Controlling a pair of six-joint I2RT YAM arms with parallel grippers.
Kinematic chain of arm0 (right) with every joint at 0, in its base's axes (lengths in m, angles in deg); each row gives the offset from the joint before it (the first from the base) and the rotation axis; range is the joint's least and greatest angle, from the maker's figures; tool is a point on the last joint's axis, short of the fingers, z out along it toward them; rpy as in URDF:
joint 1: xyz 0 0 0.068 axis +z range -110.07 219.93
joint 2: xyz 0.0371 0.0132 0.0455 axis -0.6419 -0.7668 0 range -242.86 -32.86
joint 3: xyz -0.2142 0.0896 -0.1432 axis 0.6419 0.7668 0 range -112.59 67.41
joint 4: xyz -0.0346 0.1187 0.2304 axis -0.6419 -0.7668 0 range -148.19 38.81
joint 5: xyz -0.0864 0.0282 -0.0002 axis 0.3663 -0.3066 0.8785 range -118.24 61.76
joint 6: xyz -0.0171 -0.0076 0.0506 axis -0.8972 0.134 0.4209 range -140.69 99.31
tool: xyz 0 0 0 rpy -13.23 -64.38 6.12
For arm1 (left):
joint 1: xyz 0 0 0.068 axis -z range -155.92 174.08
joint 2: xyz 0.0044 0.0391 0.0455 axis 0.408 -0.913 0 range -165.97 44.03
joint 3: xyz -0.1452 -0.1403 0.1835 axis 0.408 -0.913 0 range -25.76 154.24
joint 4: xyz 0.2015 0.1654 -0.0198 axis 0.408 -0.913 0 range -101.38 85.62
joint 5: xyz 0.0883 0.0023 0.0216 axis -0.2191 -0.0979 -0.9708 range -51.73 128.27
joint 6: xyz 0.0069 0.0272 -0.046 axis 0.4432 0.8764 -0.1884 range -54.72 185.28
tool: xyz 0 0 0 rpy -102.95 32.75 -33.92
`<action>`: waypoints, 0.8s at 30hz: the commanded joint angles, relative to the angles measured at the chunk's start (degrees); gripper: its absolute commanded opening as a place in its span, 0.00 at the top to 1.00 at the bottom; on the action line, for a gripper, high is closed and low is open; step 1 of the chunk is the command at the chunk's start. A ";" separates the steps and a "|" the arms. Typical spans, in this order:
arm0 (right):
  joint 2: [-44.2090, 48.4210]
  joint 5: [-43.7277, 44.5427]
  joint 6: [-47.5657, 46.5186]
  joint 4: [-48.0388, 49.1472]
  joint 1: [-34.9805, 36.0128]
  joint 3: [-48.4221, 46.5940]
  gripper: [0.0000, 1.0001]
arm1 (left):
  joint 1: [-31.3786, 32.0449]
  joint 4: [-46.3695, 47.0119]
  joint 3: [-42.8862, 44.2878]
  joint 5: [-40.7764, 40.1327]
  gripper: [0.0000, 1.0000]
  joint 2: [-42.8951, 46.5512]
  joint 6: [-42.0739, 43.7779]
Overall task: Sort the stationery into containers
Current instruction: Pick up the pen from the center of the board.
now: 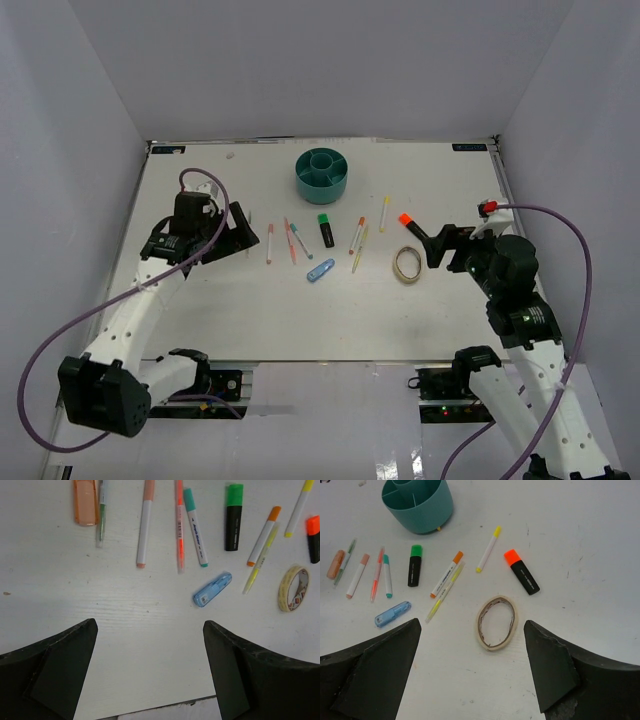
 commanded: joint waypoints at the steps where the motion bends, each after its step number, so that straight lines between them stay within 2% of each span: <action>1: -1.29 0.64 2.88 4.04 0.30 1.74 0.10 | 0.65 2.04 1.57 0.56 0.02 -4.18 -2.51; 5: -3.23 -0.76 3.93 5.62 0.30 2.89 0.10 | 2.23 2.39 5.43 -0.33 0.02 -12.80 -4.01; 9: -5.25 -1.73 4.02 6.50 0.30 3.15 0.10 | 6.80 2.13 8.87 -4.10 0.02 -22.89 -4.45; 12: -6.30 -2.00 3.93 7.03 0.30 3.24 0.10 | 8.46 2.21 11.41 -5.34 0.09 -27.39 -4.45; 17: -7.45 -2.61 4.02 7.64 0.30 3.50 0.10 | 8.82 1.60 15.28 -8.94 0.27 -36.36 -3.22; 24: -8.15 -2.09 3.76 7.73 0.30 3.59 0.10 | 8.82 -0.07 20.38 -11.23 0.35 -43.48 -1.82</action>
